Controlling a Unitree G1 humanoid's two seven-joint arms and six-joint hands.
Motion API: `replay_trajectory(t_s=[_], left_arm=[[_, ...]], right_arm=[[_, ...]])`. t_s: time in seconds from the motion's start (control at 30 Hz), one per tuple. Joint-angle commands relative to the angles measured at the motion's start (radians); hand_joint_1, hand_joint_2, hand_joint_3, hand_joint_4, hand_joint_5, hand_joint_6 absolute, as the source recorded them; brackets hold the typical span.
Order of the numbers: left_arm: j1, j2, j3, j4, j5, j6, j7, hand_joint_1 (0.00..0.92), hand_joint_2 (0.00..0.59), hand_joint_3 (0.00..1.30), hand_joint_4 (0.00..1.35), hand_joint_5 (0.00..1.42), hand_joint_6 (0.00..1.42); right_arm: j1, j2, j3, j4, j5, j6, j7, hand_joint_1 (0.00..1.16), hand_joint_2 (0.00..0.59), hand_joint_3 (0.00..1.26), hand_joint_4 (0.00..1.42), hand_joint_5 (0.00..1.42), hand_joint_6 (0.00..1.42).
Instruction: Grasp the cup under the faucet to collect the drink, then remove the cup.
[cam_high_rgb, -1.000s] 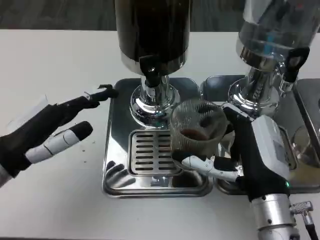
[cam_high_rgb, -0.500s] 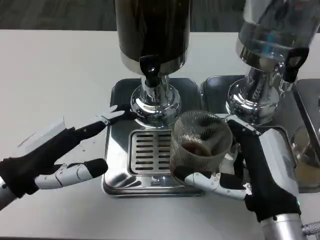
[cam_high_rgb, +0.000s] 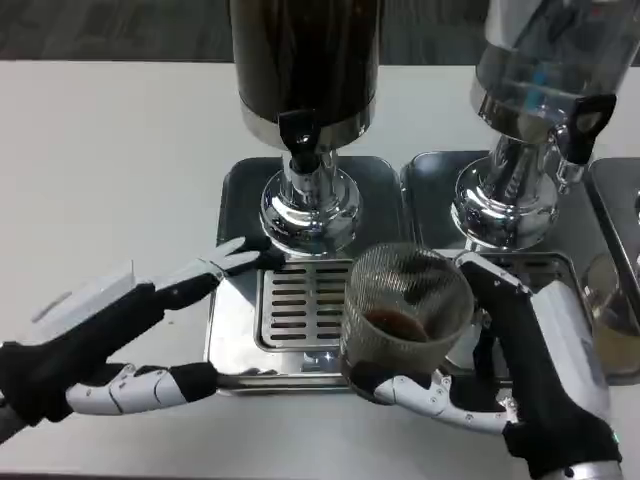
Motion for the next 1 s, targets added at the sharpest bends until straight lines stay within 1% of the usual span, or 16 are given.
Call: replay_trajectory(t_s=[0.03, 0.13, 0.37, 0.43, 0.53, 0.6, 0.83, 1.0], left_arm=[[0.033, 0.021, -0.01, -0.051, 0.009, -0.014, 0.015, 0.0, 0.137, 0.13, 0.0, 0.04, 0.09], [0.057, 0.027, -0.009, -0.078, 0.013, -0.017, 0.019, 0.0, 0.137, 0.13, 0.0, 0.04, 0.09], [0.111, 0.052, 0.011, -0.145, 0.06, -0.045, 0.062, 0.0, 0.134, 0.13, 0.0, 0.03, 0.09], [0.124, 0.06, 0.019, -0.157, 0.088, -0.056, 0.083, 0.0, 0.129, 0.12, 0.0, 0.01, 0.08], [0.149, 0.08, 0.064, -0.182, 0.177, -0.106, 0.13, 0.0, 0.128, 0.12, 0.0, 0.0, 0.08], [0.159, 0.088, 0.081, -0.191, 0.214, -0.125, 0.151, 0.0, 0.127, 0.12, 0.0, 0.0, 0.08], [0.19, 0.115, 0.109, -0.221, 0.296, -0.175, 0.222, 0.0, 0.113, 0.1, 0.0, 0.0, 0.07], [0.201, 0.127, 0.112, -0.23, 0.331, -0.184, 0.268, 0.0, 0.107, 0.09, 0.0, 0.0, 0.07]], right_arm=[[0.024, 0.003, -0.001, -0.054, 0.01, -0.044, 0.005, 0.8, 0.281, 0.55, 0.65, 0.92, 1.3], [0.04, 0.007, -0.008, -0.07, 0.018, -0.049, 0.005, 0.79, 0.281, 0.55, 0.65, 0.92, 1.3], [0.06, -0.004, -0.012, -0.092, 0.018, -0.056, 0.027, 0.79, 0.282, 0.55, 0.65, 0.92, 1.3], [0.065, -0.004, -0.014, -0.097, 0.017, -0.059, 0.032, 0.79, 0.282, 0.55, 0.65, 0.92, 1.3], [0.07, -0.005, -0.017, -0.104, 0.024, -0.067, 0.041, 0.79, 0.282, 0.55, 0.65, 0.92, 1.3], [0.074, -0.005, -0.019, -0.108, 0.025, -0.071, 0.043, 0.79, 0.282, 0.55, 0.65, 0.93, 1.3], [0.085, -0.004, -0.022, -0.11, 0.027, -0.078, 0.052, 0.79, 0.284, 0.55, 0.65, 0.93, 1.3], [0.084, -0.004, -0.027, -0.113, 0.029, -0.084, 0.061, 0.79, 0.289, 0.55, 0.65, 0.93, 1.3]])
